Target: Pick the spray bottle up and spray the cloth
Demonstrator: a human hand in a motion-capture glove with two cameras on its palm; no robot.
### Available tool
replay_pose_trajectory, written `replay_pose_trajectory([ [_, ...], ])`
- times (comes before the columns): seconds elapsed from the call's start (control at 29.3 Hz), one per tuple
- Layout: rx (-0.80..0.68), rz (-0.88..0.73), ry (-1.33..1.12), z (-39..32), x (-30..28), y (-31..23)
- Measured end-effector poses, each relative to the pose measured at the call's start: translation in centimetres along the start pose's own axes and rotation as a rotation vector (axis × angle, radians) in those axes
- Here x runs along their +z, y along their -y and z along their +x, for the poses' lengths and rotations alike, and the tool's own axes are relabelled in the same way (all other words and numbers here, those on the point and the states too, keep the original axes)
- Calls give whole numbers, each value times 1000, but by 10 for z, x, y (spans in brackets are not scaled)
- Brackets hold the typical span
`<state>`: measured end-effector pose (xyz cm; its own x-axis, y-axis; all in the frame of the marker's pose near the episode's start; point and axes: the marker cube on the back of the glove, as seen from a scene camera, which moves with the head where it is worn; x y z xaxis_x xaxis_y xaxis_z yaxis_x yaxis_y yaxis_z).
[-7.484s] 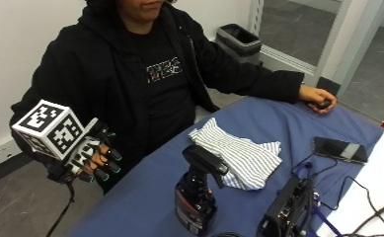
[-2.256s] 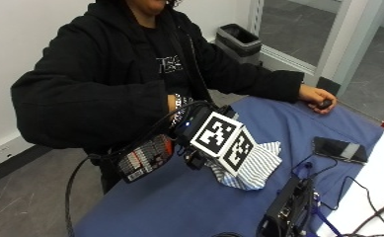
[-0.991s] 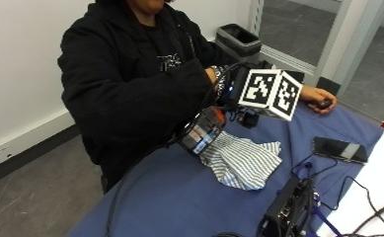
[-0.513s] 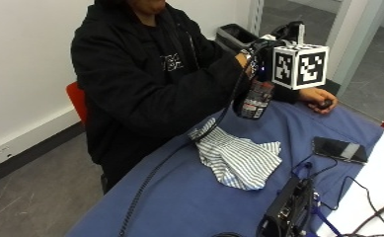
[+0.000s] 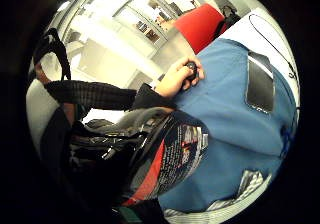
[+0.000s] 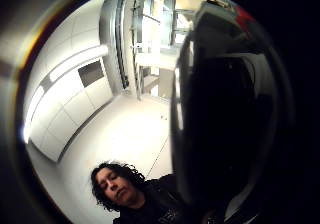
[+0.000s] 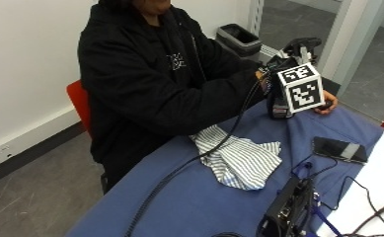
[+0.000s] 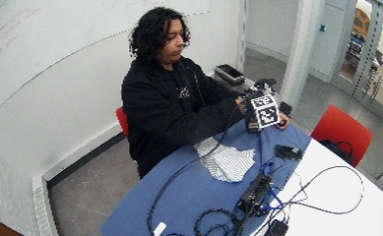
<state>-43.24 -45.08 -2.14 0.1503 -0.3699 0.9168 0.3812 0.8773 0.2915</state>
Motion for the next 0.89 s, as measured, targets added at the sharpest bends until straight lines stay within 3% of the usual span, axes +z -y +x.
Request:
replay_pose_trajectory([
  [0.89,16,41,25,30,8,-4],
])
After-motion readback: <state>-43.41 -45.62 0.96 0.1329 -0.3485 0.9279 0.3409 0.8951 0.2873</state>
